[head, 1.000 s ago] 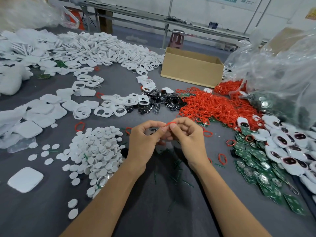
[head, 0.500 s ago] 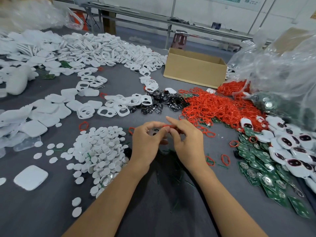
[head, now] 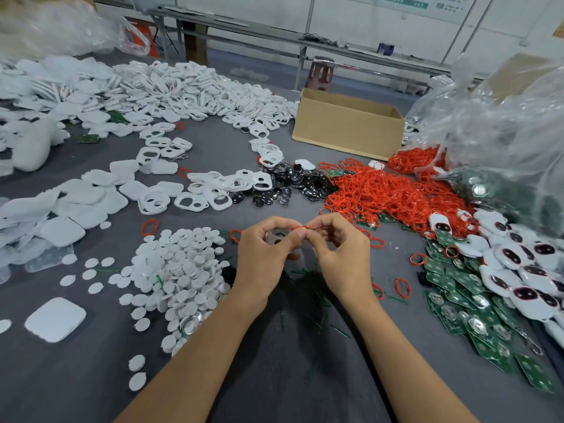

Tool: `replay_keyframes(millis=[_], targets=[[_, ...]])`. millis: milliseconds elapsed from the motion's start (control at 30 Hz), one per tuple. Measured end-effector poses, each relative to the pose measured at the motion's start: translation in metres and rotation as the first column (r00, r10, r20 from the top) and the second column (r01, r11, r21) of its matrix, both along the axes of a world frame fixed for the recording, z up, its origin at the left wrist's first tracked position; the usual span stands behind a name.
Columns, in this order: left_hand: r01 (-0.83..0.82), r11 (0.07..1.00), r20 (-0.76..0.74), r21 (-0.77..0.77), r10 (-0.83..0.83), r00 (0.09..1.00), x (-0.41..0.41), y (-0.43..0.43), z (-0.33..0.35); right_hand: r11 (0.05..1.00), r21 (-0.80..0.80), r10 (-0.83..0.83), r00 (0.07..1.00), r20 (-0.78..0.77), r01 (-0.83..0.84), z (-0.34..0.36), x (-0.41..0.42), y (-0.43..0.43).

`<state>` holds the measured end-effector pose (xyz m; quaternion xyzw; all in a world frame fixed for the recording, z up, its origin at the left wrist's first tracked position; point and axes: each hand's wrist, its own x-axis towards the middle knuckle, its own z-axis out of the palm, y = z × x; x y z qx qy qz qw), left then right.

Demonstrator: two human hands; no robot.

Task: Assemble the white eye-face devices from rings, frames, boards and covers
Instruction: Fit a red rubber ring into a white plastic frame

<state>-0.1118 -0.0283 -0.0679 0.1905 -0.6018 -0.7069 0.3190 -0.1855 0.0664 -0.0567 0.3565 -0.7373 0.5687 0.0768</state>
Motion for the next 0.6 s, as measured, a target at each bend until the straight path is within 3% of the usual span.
replay_keyframes(millis=[333, 500, 600], targets=[[-0.042, 0.999, 0.010, 0.029, 0.041, 0.999, -0.0009, -0.0014, 0.0008, 0.999, 0.035, 0.006, 0.994, -0.111, -0.002, -0.0005, 0.0020, 0.0012], [-0.030, 0.996, 0.021, 0.086, 0.029, 0.999, -0.0001, -0.0043, 0.0018, 0.993, 0.119, 0.016, 0.948, -0.318, 0.024, -0.0035, 0.0028, 0.0014], [0.027, 0.995, 0.012, 0.101, -0.029, 1.000, 0.0004, -0.0029, 0.0044, 0.988, 0.132, -0.024, 0.930, -0.366, 0.078, -0.0055, -0.0013, 0.0027]])
